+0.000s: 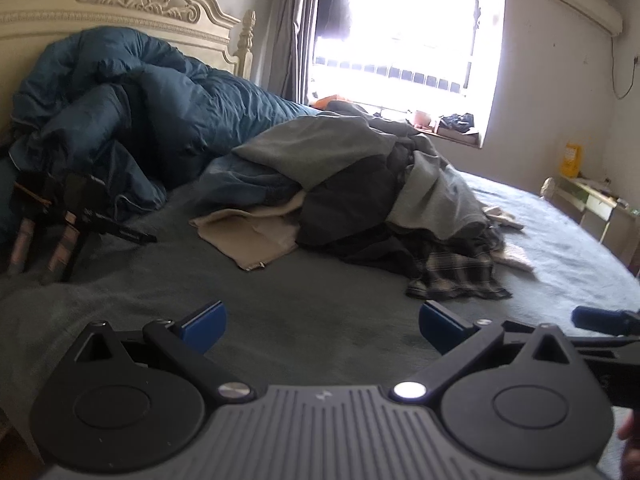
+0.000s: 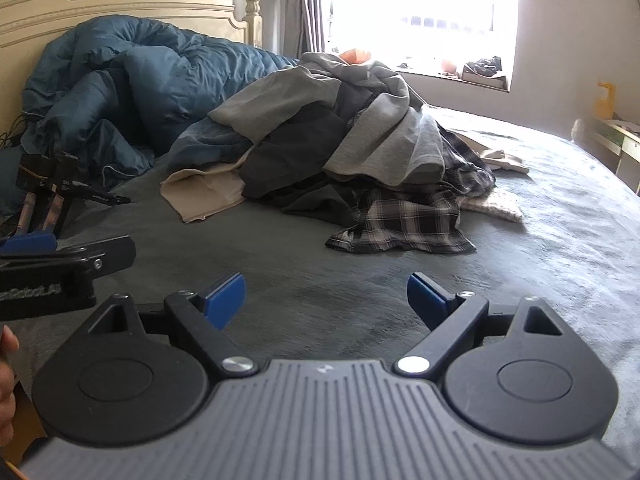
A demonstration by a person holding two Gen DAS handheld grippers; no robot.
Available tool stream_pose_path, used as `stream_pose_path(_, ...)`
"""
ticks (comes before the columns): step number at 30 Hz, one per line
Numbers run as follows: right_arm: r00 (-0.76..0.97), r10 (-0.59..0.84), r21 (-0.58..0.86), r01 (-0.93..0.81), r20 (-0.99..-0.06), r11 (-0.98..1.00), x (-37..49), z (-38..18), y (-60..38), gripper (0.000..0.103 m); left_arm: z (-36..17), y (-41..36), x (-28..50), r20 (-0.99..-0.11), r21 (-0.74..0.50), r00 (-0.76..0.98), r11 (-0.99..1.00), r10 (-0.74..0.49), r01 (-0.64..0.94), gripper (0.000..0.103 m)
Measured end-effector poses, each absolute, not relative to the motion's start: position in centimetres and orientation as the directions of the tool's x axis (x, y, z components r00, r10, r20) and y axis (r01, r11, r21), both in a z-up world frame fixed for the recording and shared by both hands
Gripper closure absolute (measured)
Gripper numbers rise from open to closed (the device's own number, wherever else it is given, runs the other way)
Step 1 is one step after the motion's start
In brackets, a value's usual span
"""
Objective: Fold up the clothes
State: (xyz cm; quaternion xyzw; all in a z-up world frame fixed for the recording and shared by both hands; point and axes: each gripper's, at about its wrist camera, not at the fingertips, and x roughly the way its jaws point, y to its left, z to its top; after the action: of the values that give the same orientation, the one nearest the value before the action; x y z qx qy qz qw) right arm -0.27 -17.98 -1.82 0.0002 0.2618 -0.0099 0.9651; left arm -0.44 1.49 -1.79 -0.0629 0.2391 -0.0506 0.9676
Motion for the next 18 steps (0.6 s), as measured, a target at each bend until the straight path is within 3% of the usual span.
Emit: stream_pose_path(18, 0.873, -0.097, -0.025, 0.096, -0.477, 0.995, -1.0, -1.0, -17.7, 0.014, -0.9, 0.6, -0.7, -0.457, -0.134, 0.883, 0.989, -0.11, 0.054, 0.0)
